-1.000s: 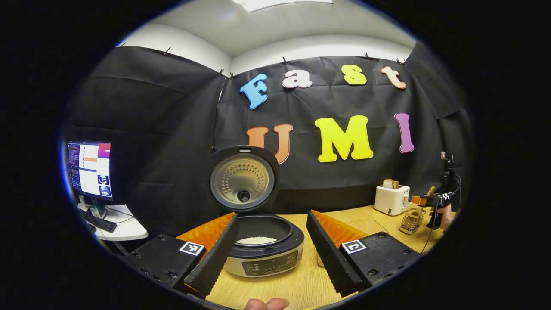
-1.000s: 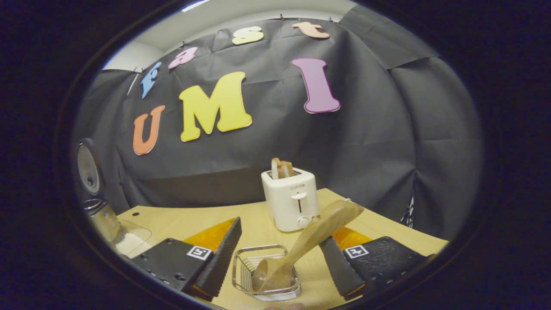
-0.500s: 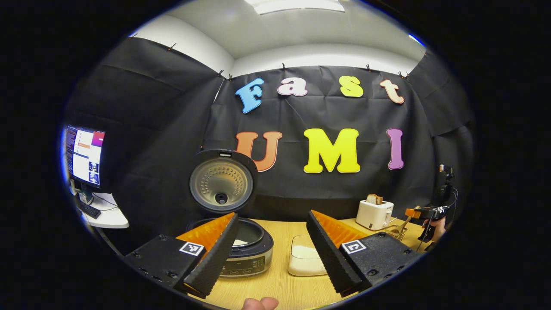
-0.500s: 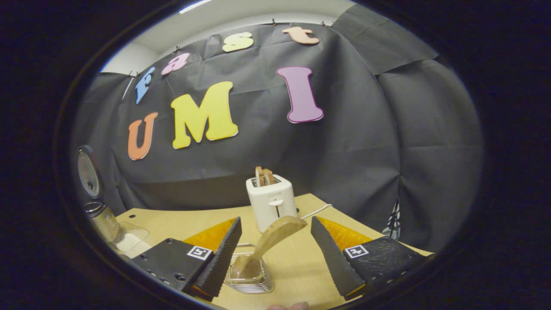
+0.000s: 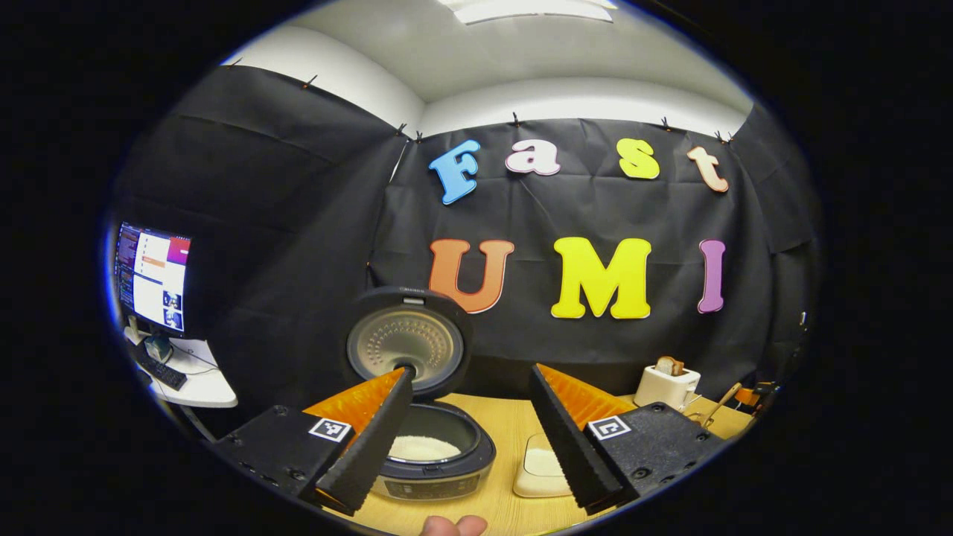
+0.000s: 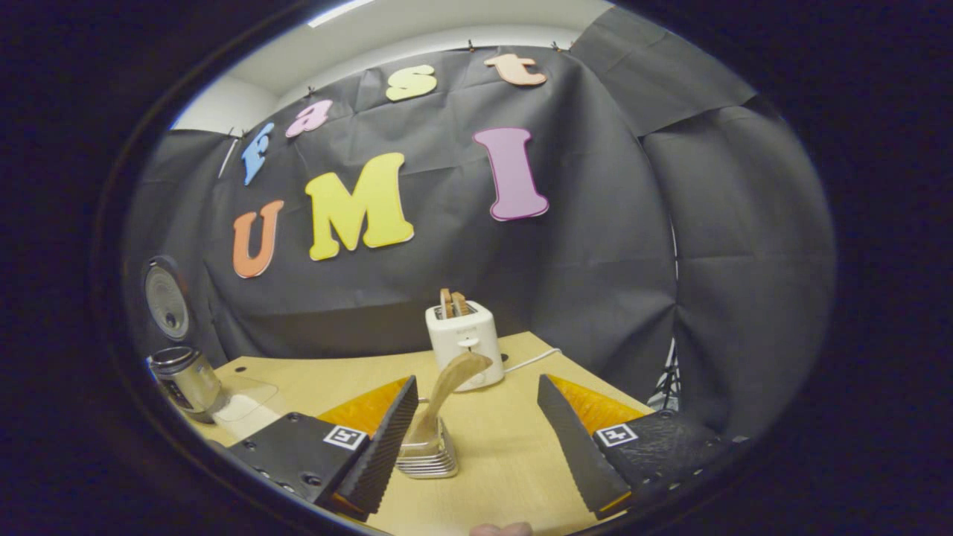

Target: Close the left gripper, press the button to open the rice cooker; take a wooden spoon from the chopstick holder with the right hand, scoop a spoonful of rice and pour it into the rice cooker, then put the wooden spoon back into the chopstick holder.

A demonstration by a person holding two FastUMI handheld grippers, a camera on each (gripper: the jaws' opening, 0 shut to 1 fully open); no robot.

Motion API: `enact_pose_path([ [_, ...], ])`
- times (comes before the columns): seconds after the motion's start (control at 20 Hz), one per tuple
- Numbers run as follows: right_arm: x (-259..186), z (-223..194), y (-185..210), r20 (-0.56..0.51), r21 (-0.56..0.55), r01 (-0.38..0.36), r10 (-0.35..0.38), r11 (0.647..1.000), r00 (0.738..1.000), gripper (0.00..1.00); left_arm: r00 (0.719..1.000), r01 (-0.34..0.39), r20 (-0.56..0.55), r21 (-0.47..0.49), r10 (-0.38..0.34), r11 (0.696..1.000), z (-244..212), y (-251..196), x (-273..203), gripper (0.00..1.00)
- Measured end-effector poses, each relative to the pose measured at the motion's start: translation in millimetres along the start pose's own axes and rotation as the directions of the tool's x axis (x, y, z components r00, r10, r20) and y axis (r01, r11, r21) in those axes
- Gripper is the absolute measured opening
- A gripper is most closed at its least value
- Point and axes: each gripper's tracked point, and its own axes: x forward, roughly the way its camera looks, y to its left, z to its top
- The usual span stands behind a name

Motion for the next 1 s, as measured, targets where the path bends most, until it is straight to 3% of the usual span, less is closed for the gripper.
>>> enact_pose_path([
  [0.15,-17.4,5.1,3.9,0.024,-0.032,-0.024,0.025,0.999,0.999,0.95,1.0,-0.002,-0.026,0.045,0.004,0.999,25.7,3.8,30.8,0.98],
  [0.2,-23.6,8.4,4.6,0.037,-0.05,-0.025,0.027,0.998,0.999,0.92,0.999,-0.017,-0.029,0.054,0.019,0.998,34.3,7.6,42.6,0.98],
  [0.3,-37.2,12.3,11.7,0.058,-0.088,-0.039,0.045,0.995,0.997,0.95,0.998,-0.044,-0.04,0.064,0.046,0.997,48.6,15.3,68.7,0.98],
  [0.55,-62.7,17.1,34.9,0.093,-0.172,-0.093,0.11,0.981,0.99,0.92,0.99,-0.092,-0.101,0.075,0.099,0.993,72.3,35.1,138.6,0.98],
  [0.7,-70.0,8.4,42.5,0.091,-0.239,-0.104,0.129,0.966,0.987,0.95,0.977,-0.134,-0.153,0.081,0.146,0.988,74.4,58.8,177.7,0.98],
  [0.75,-71.4,4.6,45.6,0.081,-0.243,-0.117,0.141,0.963,0.987,0.92,0.97,-0.15,-0.177,0.099,0.165,0.984,71.3,66.8,187.7,0.97],
  [1.0,-69.4,-11.4,48.1,0.046,-0.21,-0.148,0.16,0.966,0.986,0.97,0.944,-0.187,-0.254,0.106,0.209,0.977,45.0,85.4,223.6,0.97],
])
